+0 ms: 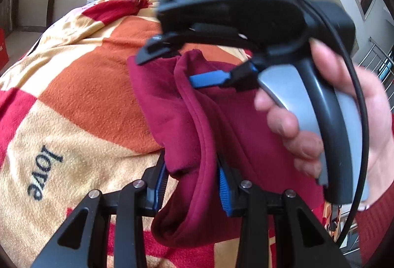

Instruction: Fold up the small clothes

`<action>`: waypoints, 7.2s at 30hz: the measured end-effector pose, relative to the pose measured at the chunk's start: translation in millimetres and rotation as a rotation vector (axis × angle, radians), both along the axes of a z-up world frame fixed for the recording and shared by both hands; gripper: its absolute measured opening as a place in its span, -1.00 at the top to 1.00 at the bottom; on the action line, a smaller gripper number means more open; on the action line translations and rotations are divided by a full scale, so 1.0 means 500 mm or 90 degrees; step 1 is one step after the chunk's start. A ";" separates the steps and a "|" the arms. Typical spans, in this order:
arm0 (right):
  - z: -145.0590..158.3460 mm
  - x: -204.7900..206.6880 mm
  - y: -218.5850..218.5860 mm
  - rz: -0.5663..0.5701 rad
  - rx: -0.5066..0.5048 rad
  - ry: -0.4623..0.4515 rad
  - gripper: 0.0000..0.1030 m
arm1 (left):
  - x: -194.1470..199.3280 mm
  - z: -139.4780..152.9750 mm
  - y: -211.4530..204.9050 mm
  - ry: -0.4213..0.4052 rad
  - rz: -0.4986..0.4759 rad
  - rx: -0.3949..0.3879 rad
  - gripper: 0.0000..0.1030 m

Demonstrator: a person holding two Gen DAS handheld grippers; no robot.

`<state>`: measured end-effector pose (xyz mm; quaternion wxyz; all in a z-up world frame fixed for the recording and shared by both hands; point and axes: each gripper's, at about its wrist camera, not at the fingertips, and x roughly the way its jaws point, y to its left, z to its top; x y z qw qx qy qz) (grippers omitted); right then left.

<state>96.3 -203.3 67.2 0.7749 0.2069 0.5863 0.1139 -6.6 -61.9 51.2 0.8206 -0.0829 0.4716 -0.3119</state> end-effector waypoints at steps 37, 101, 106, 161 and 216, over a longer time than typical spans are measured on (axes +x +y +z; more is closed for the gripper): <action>0.182 -0.257 -0.239 -0.088 -0.036 -0.204 1.00 | -0.161 0.182 -0.233 -0.102 -0.159 -0.017 0.31; 0.132 -0.578 -0.453 -0.338 -0.124 -0.242 0.67 | -0.246 0.015 -0.362 -0.059 -0.209 0.173 -0.51; 0.086 -0.477 -0.472 -0.318 -0.196 -0.213 0.70 | -0.237 0.006 -0.369 -0.055 -0.212 0.171 -0.51; 0.046 -0.582 -0.377 -0.279 0.182 -0.237 0.56 | -0.150 0.106 -0.154 0.046 -0.200 0.042 -0.17; 0.184 -0.763 0.013 -0.244 -0.254 -0.226 0.23 | -0.353 0.190 0.045 -0.174 -0.025 0.140 -0.75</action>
